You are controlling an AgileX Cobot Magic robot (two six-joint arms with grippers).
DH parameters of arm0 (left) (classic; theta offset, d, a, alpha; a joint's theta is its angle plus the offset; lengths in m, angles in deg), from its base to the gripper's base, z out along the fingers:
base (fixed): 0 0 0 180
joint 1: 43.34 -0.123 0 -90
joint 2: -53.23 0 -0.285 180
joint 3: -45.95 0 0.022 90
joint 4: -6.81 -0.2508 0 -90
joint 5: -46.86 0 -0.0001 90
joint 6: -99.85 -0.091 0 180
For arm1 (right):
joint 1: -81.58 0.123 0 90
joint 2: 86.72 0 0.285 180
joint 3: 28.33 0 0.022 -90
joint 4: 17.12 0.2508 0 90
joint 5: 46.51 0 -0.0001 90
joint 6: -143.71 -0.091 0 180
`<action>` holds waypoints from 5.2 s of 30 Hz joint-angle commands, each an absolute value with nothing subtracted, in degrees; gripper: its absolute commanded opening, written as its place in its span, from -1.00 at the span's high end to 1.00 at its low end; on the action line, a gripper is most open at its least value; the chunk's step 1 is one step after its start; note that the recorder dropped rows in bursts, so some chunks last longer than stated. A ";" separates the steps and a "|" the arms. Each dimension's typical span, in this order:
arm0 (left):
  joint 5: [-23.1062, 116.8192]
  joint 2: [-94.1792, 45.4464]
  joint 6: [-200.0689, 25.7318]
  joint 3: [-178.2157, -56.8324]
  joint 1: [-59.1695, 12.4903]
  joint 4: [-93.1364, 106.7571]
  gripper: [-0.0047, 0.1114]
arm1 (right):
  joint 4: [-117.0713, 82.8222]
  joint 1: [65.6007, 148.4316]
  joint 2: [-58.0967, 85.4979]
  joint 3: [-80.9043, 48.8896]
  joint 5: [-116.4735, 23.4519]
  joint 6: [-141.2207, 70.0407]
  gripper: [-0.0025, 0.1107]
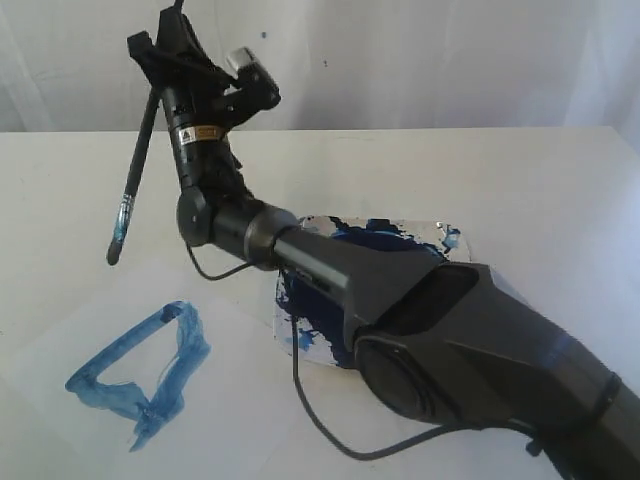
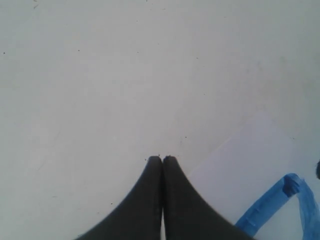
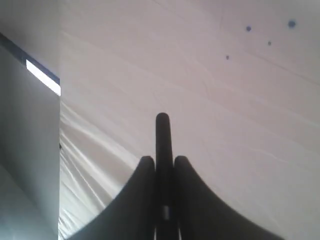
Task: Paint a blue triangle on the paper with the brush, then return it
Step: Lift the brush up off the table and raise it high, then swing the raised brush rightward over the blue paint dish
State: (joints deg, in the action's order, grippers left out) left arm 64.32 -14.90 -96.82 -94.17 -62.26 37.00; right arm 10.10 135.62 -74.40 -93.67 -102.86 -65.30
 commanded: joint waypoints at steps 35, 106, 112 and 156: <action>68.16 -20.28 -122.51 -93.26 -55.24 59.03 0.92 | -18.91 124.38 -54.58 -93.19 -46.20 -68.06 0.96; 67.61 -24.08 -123.94 -93.26 -55.24 65.88 0.92 | -2.39 132.01 -45.47 -92.82 -29.79 -34.68 0.96; 67.39 -24.08 -123.94 -93.26 -55.24 65.88 0.92 | -2.23 133.46 -46.31 -92.82 -30.79 -32.32 0.96; 65.39 -24.08 -123.94 -93.26 -55.24 65.88 0.92 | 63.78 139.26 -42.34 -64.42 -96.63 16.71 0.96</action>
